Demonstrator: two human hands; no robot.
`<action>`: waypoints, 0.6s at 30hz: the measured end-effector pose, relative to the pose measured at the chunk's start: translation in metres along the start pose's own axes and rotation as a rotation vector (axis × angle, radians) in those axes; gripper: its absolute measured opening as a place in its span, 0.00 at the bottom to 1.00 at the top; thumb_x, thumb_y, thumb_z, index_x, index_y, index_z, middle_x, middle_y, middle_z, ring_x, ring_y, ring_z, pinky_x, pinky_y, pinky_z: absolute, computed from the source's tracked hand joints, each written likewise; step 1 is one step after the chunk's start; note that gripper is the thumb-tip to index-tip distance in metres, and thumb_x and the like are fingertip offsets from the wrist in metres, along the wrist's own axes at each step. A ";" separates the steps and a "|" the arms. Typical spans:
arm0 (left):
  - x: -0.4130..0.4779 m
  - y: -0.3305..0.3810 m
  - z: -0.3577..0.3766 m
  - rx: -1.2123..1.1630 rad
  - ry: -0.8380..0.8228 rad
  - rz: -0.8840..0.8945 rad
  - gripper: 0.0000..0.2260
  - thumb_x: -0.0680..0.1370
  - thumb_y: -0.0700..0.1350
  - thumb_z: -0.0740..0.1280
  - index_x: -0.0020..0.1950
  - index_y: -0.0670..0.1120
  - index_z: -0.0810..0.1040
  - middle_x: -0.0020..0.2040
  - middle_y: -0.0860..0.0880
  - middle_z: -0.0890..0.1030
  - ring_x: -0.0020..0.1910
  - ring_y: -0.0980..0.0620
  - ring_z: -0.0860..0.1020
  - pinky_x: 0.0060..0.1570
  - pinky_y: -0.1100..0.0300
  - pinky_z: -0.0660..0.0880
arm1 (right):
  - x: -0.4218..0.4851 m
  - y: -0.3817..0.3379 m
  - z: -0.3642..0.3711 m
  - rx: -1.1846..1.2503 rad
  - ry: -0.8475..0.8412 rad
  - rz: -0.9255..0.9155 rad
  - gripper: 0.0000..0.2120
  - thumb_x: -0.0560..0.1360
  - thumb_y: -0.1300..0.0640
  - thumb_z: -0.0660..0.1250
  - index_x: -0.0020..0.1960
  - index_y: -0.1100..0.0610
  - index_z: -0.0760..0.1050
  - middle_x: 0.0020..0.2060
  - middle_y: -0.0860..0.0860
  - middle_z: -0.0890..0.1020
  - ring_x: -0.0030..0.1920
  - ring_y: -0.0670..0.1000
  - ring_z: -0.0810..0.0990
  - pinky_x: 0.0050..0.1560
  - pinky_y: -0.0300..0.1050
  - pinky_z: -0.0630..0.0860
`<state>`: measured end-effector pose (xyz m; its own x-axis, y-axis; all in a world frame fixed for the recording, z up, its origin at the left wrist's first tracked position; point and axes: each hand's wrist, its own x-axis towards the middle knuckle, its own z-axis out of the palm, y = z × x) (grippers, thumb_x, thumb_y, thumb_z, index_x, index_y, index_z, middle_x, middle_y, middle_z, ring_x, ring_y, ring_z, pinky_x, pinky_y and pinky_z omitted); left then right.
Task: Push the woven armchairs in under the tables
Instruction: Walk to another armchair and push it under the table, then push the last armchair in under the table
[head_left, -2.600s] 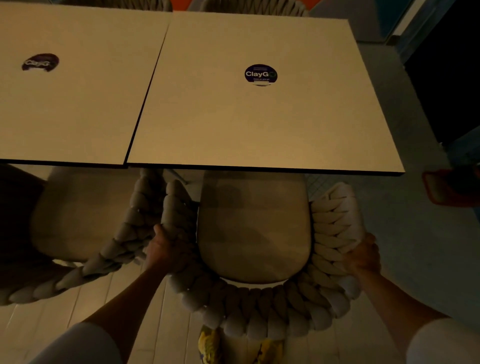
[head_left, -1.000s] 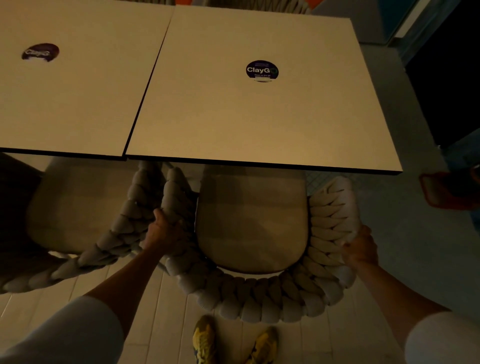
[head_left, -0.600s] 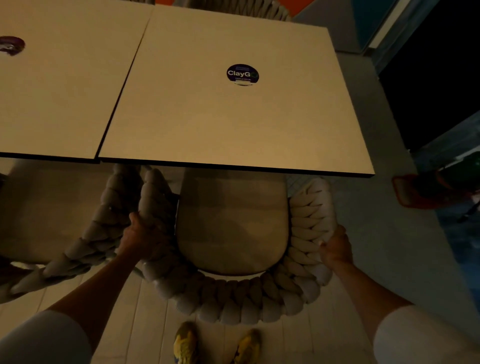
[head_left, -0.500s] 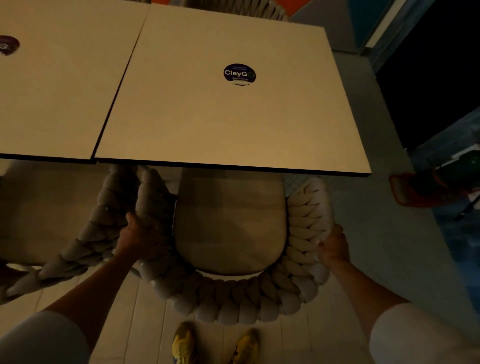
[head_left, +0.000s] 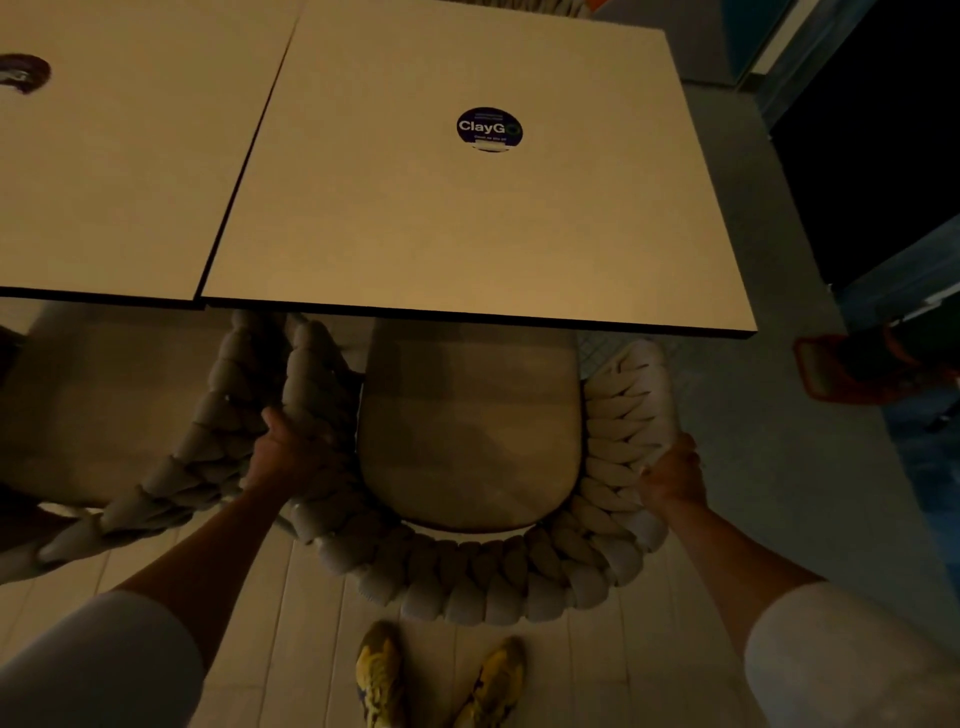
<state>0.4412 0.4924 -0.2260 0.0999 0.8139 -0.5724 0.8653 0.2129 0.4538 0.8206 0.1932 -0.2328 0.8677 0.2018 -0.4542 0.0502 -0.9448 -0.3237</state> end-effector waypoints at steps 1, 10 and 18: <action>-0.002 0.000 0.000 -0.007 -0.004 -0.005 0.36 0.78 0.52 0.73 0.77 0.48 0.53 0.62 0.34 0.75 0.50 0.36 0.79 0.47 0.40 0.82 | -0.005 -0.001 0.000 -0.022 -0.020 0.014 0.43 0.77 0.61 0.70 0.83 0.60 0.48 0.76 0.64 0.63 0.71 0.68 0.71 0.70 0.61 0.71; -0.092 0.019 -0.008 0.272 0.032 0.079 0.35 0.78 0.54 0.71 0.80 0.46 0.61 0.79 0.40 0.60 0.74 0.35 0.64 0.68 0.38 0.70 | -0.085 -0.035 -0.011 -0.463 -0.249 -0.259 0.26 0.74 0.40 0.67 0.69 0.50 0.75 0.69 0.56 0.77 0.63 0.58 0.78 0.62 0.50 0.78; -0.142 -0.005 -0.077 0.279 -0.161 0.277 0.16 0.80 0.54 0.69 0.64 0.47 0.80 0.60 0.46 0.82 0.58 0.45 0.80 0.58 0.49 0.78 | -0.196 -0.092 -0.015 -0.271 -0.495 -0.382 0.32 0.76 0.32 0.66 0.71 0.53 0.74 0.69 0.53 0.79 0.67 0.55 0.78 0.68 0.50 0.75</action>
<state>0.3842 0.4174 -0.0942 0.4038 0.7203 -0.5640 0.8924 -0.1745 0.4162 0.6535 0.2366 -0.1014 0.4389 0.5673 -0.6969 0.4863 -0.8021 -0.3467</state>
